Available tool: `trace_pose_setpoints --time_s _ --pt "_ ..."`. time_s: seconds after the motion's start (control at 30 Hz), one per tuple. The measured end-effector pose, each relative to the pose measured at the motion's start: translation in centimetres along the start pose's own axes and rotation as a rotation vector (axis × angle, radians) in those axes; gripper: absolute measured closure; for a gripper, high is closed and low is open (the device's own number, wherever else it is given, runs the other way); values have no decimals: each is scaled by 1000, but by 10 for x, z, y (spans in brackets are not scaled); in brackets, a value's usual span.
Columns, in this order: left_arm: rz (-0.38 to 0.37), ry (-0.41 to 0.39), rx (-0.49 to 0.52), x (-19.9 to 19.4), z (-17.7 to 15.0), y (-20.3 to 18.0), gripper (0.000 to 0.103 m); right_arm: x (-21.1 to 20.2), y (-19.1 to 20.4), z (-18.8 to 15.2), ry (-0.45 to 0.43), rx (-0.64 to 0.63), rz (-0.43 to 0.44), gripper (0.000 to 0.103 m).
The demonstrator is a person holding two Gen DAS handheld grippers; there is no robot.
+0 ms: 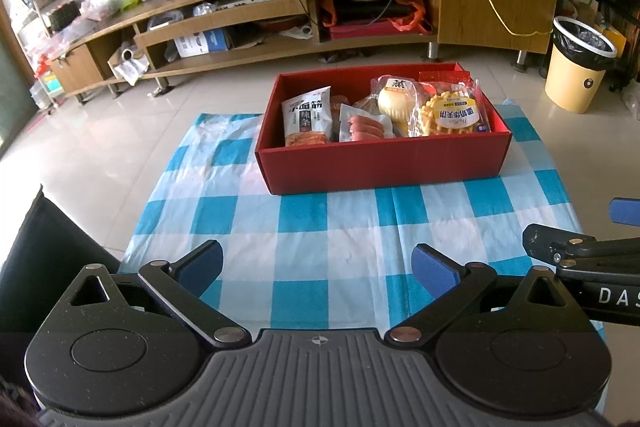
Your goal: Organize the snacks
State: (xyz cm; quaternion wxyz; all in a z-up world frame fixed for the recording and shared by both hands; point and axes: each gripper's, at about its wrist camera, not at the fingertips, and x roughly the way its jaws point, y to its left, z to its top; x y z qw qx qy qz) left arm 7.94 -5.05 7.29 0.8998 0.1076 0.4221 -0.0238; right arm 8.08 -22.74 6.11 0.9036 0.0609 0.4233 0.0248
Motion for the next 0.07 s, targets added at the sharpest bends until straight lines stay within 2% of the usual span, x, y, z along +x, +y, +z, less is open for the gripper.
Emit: trace_pose_setpoints --time_s 0.07 --pt "-5 -6 -4 -2 1 1 1 -1 0 1 -3 2 5 13"
